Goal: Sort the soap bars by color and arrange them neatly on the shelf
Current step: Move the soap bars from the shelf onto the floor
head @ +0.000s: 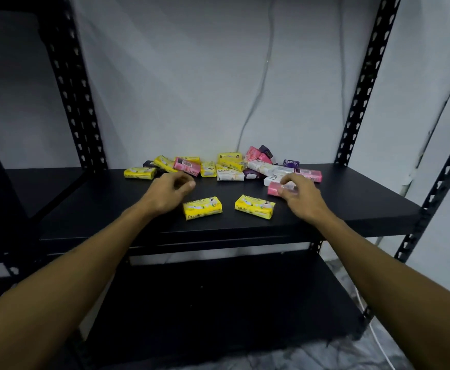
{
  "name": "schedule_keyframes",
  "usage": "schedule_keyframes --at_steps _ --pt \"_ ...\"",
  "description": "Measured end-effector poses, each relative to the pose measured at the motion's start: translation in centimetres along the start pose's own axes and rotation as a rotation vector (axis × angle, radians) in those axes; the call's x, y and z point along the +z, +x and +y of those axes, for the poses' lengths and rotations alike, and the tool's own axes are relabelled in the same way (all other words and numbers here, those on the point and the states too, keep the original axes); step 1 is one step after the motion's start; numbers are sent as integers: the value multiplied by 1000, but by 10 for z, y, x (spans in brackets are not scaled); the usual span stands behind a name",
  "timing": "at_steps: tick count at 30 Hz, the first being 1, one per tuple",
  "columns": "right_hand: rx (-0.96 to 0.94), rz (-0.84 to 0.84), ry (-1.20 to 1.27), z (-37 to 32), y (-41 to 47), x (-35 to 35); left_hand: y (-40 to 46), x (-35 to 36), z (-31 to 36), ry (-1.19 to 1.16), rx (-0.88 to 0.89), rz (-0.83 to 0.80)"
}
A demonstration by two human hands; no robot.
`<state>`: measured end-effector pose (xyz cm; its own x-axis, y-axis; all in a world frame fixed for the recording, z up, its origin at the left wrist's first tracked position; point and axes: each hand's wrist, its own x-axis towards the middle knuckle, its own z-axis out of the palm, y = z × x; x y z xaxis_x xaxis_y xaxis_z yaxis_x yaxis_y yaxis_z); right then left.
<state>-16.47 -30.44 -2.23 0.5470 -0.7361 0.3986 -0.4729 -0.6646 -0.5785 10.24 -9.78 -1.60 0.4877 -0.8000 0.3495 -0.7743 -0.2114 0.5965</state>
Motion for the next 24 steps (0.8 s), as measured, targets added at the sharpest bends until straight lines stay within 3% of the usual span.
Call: schedule_keyframes --at_steps 3,9,13,18,21,24 --pt "29 -91 -85 16 16 11 32 4 -7 128 -7 35" --pt "-123 -43 -137 26 20 23 90 21 -39 634 60 32" --pt "-133 -84 -40 30 22 22 120 40 -44 811 68 -58" --pt "-118 -109 7 32 23 20 137 43 -34 1067 92 -32" --pt "-99 -121 30 31 22 19 137 39 -29 1119 35 -52" --pt "-79 -98 36 30 22 19 131 30 -23 967 -51 -37"
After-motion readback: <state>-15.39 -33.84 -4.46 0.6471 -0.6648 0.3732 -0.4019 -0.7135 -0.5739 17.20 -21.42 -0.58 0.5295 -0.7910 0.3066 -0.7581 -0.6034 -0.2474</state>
